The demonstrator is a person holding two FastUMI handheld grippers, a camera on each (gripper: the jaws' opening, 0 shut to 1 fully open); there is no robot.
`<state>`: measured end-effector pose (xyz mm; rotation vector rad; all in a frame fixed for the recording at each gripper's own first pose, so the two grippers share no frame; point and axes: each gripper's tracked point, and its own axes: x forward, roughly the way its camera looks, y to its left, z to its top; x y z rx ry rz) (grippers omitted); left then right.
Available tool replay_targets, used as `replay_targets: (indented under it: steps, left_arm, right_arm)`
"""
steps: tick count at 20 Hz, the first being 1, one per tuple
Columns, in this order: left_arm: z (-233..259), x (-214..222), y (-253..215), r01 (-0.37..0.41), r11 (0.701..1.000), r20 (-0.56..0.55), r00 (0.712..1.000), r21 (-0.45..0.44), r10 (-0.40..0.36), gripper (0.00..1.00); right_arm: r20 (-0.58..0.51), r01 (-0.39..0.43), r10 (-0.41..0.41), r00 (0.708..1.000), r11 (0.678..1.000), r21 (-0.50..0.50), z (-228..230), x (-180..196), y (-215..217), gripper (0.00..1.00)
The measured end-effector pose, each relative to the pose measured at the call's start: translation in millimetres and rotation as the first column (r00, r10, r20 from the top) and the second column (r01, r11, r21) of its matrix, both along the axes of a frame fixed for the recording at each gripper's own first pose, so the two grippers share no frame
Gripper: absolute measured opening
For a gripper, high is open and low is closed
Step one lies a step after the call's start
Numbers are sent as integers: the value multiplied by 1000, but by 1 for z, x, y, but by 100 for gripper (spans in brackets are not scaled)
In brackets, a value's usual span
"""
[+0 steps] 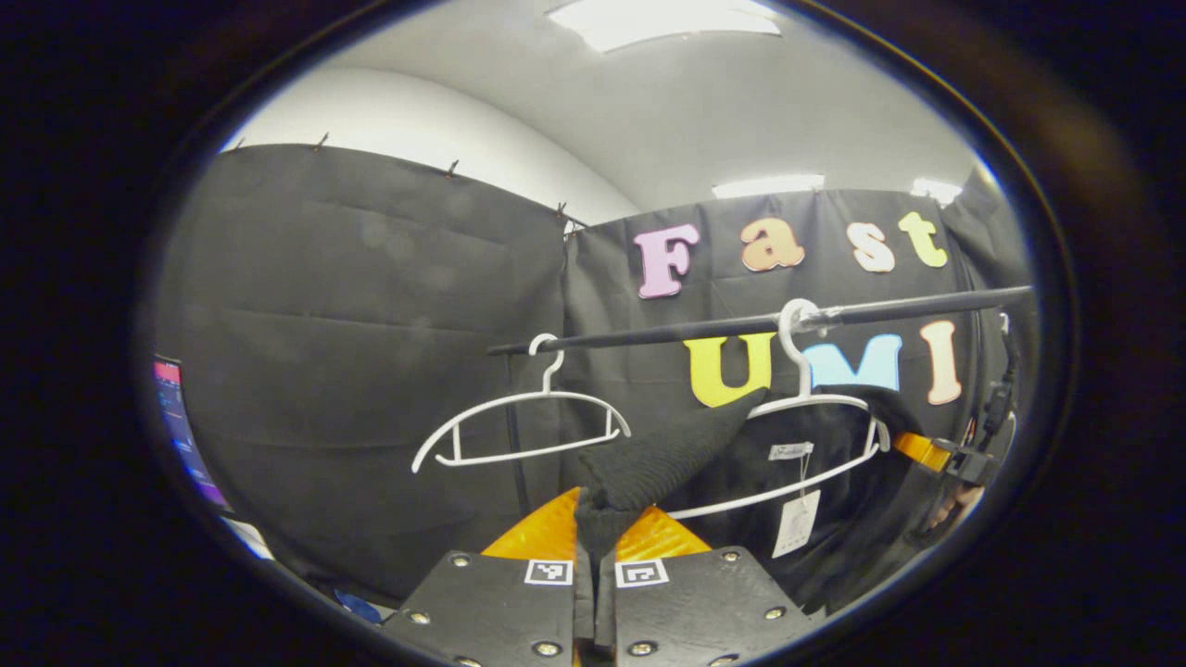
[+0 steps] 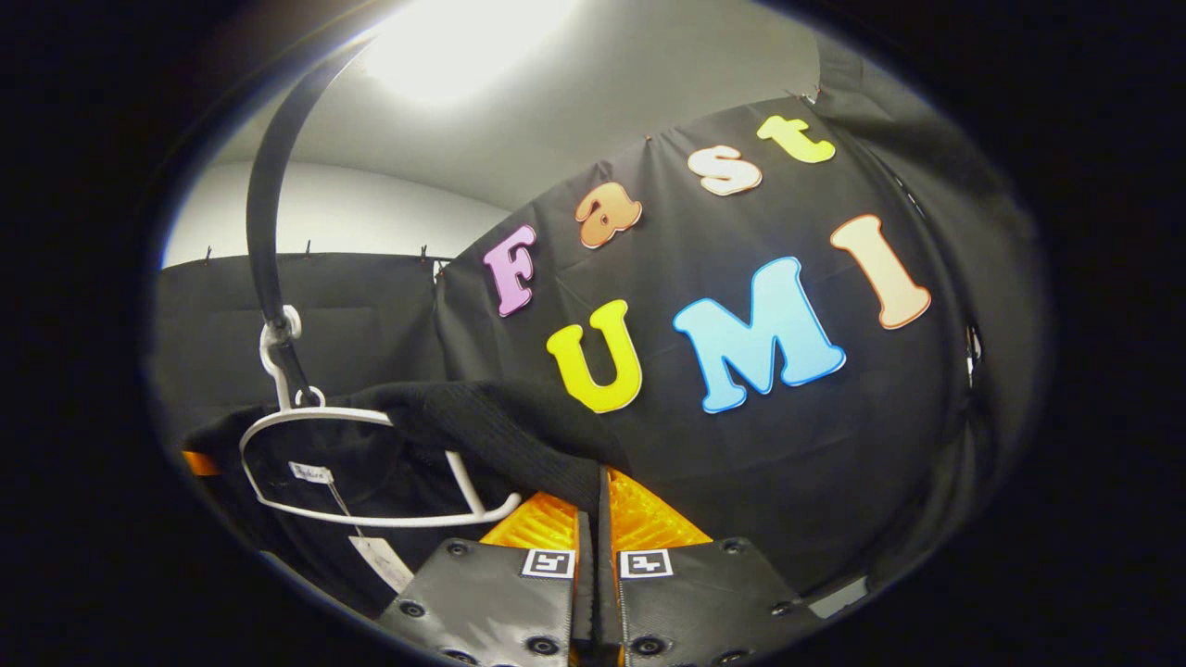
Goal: Grasp the clothes on the hanger with both hands and then place them into the laundry hamper below.
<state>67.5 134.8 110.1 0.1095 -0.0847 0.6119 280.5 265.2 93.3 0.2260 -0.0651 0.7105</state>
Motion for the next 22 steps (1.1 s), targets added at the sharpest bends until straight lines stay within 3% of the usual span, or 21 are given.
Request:
replay_targets:
  steps: [5,11,16,19,22]
  left_arm:
    - [14,6,18,-6,1000,29,1000,8,6,2]
    - [16,12,34,11,999,-27,1000,53,-10,2]
    - [17,16,70,14,999,-54,998,49,-12,2]
    - [2,20,86,28,1000,-97,995,9,-27,3]
    - [-18,20,99,48,995,-85,995,-84,-55,3]
  right_arm:
    - [38,63,-63,997,998,6,9,20,0,4]
    - [77,58,-55,996,998,-29,8,25,10,4]
    - [99,7,-2,995,999,-47,8,19,21,4]
    - [132,-20,28,991,998,-64,7,16,27,4]
    - [129,-49,58,990,996,-74,0,16,31,4]
